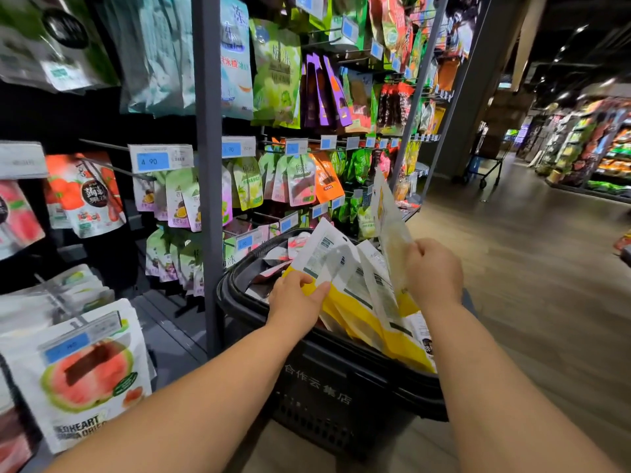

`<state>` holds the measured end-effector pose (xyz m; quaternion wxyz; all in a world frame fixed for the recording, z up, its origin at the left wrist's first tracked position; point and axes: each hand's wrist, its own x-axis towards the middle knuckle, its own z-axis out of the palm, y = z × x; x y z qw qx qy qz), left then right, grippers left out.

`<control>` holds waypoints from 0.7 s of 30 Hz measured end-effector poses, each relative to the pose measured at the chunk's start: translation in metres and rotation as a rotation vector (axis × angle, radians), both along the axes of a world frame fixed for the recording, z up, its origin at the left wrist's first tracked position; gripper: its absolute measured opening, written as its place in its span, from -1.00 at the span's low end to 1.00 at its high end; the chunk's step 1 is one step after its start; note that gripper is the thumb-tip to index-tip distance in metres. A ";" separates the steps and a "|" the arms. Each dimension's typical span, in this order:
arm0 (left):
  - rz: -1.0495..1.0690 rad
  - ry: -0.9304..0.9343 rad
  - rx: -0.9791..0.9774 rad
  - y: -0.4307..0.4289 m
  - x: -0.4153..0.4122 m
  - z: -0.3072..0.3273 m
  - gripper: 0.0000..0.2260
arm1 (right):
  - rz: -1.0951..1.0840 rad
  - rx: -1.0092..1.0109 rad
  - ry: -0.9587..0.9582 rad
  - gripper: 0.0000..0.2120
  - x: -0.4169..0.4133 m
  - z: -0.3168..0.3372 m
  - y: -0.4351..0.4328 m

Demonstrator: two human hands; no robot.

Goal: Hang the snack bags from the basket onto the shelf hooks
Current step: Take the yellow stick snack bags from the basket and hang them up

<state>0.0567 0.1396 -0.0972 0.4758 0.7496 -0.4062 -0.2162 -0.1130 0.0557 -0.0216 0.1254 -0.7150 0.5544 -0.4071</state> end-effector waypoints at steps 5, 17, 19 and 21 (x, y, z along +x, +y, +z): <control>-0.007 0.085 -0.124 0.000 -0.003 0.012 -0.63 | 0.144 -0.028 -0.313 -0.72 0.003 0.018 0.009; -0.306 1.115 -0.334 0.030 0.009 0.023 -0.61 | 0.555 0.463 -0.583 -0.77 0.018 0.000 0.019; -0.300 1.140 -0.337 0.032 0.008 0.015 -0.62 | 0.564 0.508 -0.524 -0.80 0.017 -0.008 0.016; -0.260 1.119 -0.343 0.034 0.009 0.007 -0.63 | 0.508 0.502 -0.476 -0.80 0.014 -0.015 0.010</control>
